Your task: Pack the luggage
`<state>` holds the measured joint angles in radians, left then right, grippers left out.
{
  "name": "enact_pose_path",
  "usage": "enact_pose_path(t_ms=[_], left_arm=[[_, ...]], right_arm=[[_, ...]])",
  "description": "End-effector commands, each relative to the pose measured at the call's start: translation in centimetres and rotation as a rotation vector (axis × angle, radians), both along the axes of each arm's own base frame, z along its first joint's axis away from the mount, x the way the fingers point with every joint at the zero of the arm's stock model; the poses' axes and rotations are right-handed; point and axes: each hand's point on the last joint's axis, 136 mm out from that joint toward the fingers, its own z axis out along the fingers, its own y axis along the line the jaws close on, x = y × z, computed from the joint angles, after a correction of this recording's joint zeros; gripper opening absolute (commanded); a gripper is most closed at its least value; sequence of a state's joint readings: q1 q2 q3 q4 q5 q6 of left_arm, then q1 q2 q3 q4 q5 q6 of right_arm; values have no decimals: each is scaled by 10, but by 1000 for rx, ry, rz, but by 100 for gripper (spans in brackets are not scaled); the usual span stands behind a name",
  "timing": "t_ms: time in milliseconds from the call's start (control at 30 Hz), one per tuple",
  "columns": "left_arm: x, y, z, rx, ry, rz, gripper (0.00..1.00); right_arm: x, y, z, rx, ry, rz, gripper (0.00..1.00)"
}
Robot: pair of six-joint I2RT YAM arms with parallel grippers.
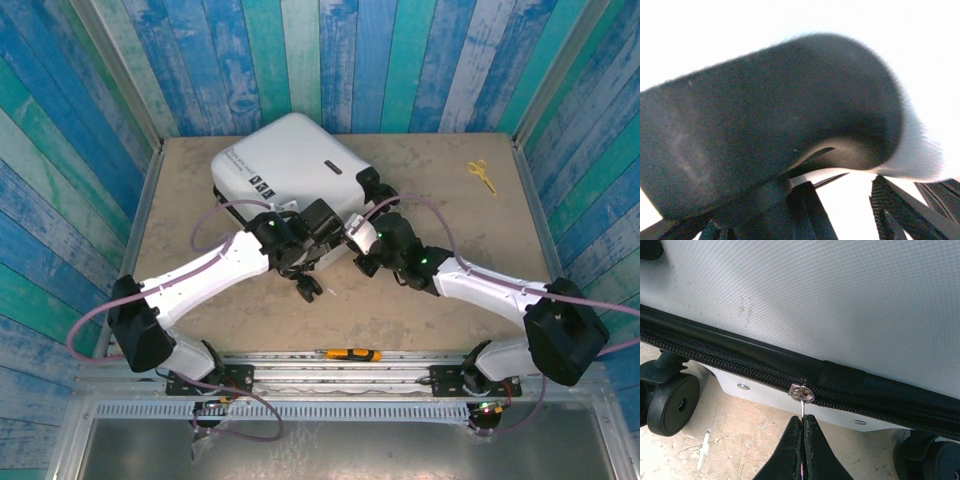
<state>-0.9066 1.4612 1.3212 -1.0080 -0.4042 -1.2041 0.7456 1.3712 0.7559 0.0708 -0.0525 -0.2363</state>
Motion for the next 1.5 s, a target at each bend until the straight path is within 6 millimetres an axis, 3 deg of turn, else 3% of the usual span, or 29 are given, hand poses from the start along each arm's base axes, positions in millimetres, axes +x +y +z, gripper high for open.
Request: enact_pose_path(t_ms=[0,267,700,867,1100,1233,1400,1467], left_arm=[[0,5,5,24,5,1,76],[-5,2,10,26,43,2,72],[-1,18,7,94,30,70,52],[0,14,2,81,31,62,41],[0,10,-10,69,33,45,44],[4,12,-7,72,10,54,52],[9,5,-2,5,-51,35,49],[9,4,2,-9,-61,34,43]], right_arm=[[-6,0,8,19,-14,19,1],[-4,2,11,25,-18,24,1],[-8,2,6,19,-9,40,1],[-9,1,6,23,-11,38,1],[-9,0,7,22,-15,40,0],[-10,0,7,22,-16,42,0],[-10,0,5,17,-15,39,1],[-9,-1,5,15,-16,36,1]])
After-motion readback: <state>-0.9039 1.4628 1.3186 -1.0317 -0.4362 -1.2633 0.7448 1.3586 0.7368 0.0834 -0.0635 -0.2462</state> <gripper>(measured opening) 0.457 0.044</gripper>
